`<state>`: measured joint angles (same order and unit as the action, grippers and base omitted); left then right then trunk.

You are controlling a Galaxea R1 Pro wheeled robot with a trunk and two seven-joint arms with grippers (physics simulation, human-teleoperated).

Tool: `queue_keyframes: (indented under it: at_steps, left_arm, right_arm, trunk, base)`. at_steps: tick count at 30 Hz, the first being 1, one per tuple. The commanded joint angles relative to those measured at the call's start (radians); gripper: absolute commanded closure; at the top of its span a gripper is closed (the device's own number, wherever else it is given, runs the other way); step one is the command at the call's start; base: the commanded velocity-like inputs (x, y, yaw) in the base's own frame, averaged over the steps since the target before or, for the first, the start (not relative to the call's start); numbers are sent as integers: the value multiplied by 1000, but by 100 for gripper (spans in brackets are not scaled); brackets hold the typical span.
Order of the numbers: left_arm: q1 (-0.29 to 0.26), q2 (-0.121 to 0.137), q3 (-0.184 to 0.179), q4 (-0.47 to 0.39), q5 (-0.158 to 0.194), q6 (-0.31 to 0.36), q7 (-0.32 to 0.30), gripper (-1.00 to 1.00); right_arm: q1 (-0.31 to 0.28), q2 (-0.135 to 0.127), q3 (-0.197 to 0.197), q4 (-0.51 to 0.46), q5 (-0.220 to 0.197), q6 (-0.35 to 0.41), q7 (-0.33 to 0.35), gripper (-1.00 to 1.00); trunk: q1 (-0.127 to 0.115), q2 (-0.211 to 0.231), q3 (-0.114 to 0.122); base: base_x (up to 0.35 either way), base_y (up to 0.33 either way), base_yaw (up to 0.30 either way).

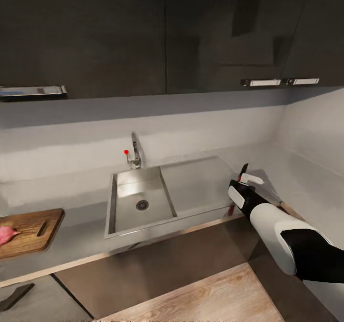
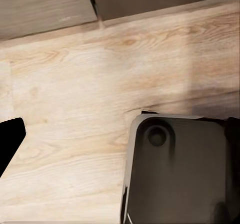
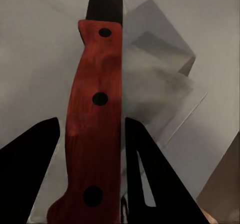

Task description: In the kitchen, take the Vidalia onion out of the sink, dice it on the chopping board with the paring knife, put the diced onion into the bowl on the countertop, then place both the paring knife and the chopping board into the sink.

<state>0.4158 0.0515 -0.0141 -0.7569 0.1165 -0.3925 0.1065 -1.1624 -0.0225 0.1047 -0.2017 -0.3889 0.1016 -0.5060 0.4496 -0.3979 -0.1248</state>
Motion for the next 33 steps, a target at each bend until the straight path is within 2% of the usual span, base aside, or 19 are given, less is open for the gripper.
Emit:
queue_keyframes:
  at_steps: [1, 16, 33]
  left_arm:
    - [0, 1, -3, -1, 9, -2, 1, -100]
    - [0, 1, -3, -1, 9, -2, 1, -100]
    - [0, 1, -3, -1, 9, -2, 1, -100]
  right_arm:
    - [0, -1, 9, -2, -2, 10, -6, 100]
    - [0, 1, 9, -2, -2, 10, -6, 100]
    - [0, 4, 9, -2, -2, 11, -5, 100]
  trunk:
    - [0, -2, 0]
    - [0, -2, 24]
    - [0, -2, 46]
  base:
    - [-191, 150, 110]
    - [-173, 162, 110]
    - [-11, 248, 81]
